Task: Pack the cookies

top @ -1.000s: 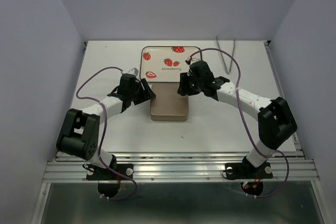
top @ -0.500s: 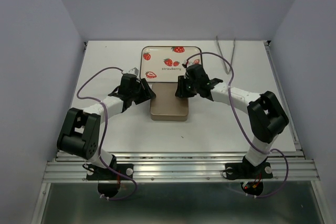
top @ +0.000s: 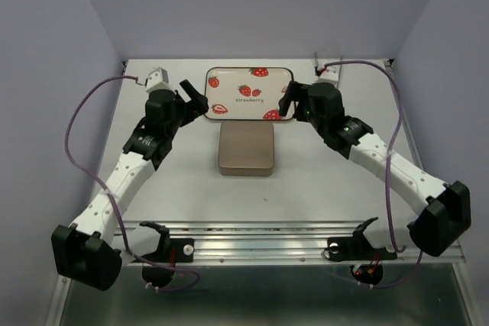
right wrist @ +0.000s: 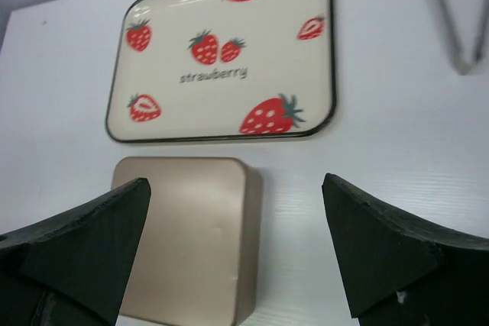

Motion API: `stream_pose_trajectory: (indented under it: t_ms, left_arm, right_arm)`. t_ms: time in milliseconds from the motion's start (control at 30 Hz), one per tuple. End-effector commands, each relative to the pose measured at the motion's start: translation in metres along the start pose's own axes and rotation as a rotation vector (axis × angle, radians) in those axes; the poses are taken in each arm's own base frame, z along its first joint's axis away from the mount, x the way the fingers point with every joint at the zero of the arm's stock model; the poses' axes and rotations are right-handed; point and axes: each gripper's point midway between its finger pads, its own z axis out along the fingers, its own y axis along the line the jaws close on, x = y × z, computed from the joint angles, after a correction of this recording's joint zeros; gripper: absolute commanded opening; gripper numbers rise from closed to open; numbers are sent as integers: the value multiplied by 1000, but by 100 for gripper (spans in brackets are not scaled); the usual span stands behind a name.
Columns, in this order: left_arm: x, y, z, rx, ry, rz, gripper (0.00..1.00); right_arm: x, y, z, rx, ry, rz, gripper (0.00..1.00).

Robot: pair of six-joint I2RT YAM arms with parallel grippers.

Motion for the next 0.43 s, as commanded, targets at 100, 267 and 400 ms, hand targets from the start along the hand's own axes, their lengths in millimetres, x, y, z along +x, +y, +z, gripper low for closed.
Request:
stream_pose_trajectory:
  t_ms: [100,267,400]
  left_arm:
    - [-81,48,-73,-316,-329,-61,99]
    - [-93,60,-99,-330,-450,-110,99]
    - [-97,65,-111,-334,-485,-120,99]
  right_arm:
    - [-18,-92,-55,345,-249,88,100]
    - [-11,-118,-76,415,-307,105,100]
    - [-13,-120,-83,408,-316,107,100]
